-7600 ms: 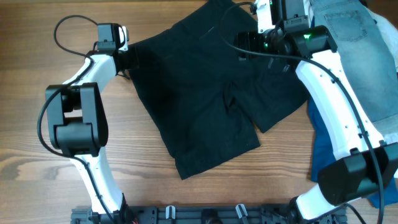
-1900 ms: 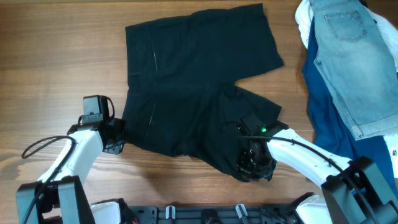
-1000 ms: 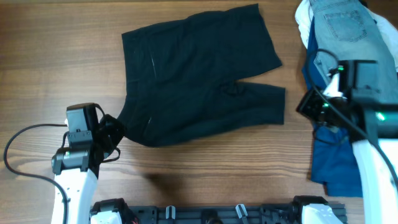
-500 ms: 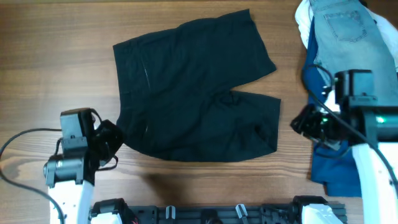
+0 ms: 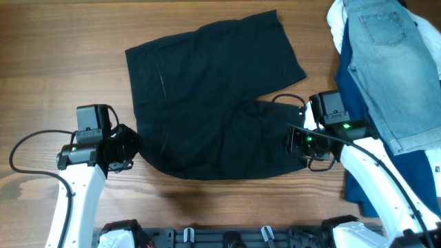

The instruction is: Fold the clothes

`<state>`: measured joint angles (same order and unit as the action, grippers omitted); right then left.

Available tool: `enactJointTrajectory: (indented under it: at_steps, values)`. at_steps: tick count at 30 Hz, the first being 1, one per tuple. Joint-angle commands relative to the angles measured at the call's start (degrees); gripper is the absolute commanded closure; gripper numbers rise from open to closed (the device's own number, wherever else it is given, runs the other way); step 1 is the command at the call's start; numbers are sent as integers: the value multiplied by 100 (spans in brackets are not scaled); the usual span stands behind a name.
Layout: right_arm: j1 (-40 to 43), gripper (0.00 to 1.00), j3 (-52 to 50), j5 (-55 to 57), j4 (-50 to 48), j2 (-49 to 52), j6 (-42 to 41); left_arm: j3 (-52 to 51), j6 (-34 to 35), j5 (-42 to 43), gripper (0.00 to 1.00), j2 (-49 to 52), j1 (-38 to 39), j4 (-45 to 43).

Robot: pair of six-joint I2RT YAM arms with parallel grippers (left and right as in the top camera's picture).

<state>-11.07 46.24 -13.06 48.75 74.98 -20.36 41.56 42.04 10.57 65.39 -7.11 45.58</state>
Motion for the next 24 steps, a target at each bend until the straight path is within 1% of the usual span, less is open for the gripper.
enactJointTrajectory:
  at_steps: [1, 5, 6, 7, 10, 11, 12, 14, 15, 16, 20, 22, 24]
  values:
    - [-22, 46, -297, -31, -238, 350, 389, 105, -136, -17, 96, 31, -13, -85]
    - [-22, 47, -378, 4, -319, 715, 380, 105, -138, -17, 96, 31, -13, -170]
    - [-22, 52, -378, -44, -310, 732, 385, 105, -136, -17, 96, 31, -13, -170]
    - [-22, 59, -376, -76, -304, 726, 380, 105, -138, -17, 96, 31, -13, -170]
    - [-22, 63, -341, -389, -160, 688, 387, 105, -136, -17, 96, 31, -13, -210]
    - [-22, 66, -310, -531, -76, 686, 389, 105, -136, -17, 96, 31, -13, -238]
    - [-22, 70, -295, -658, -20, 686, 393, 105, -136, -17, 96, 31, -13, -258]
    - [-22, 85, -291, -852, 44, 686, 398, 105, -136, -17, 96, 31, -13, -295]
    - [-22, 89, -291, -907, 66, 686, 411, 105, -136, -17, 96, 31, -13, -297]
    - [-22, 96, -291, -909, 103, 686, 407, 105, -136, -20, 96, 31, -13, -304]
    - [66, 96, -52, -839, 275, 428, 365, 109, -138, -76, 96, 13, -13, -472]
    - [372, 96, 424, -662, 704, 2, 363, 166, -190, -79, 96, -74, -13, -522]
    - [831, 96, 1056, -365, 1281, -481, 385, 306, -439, -81, 96, -232, -13, -531]
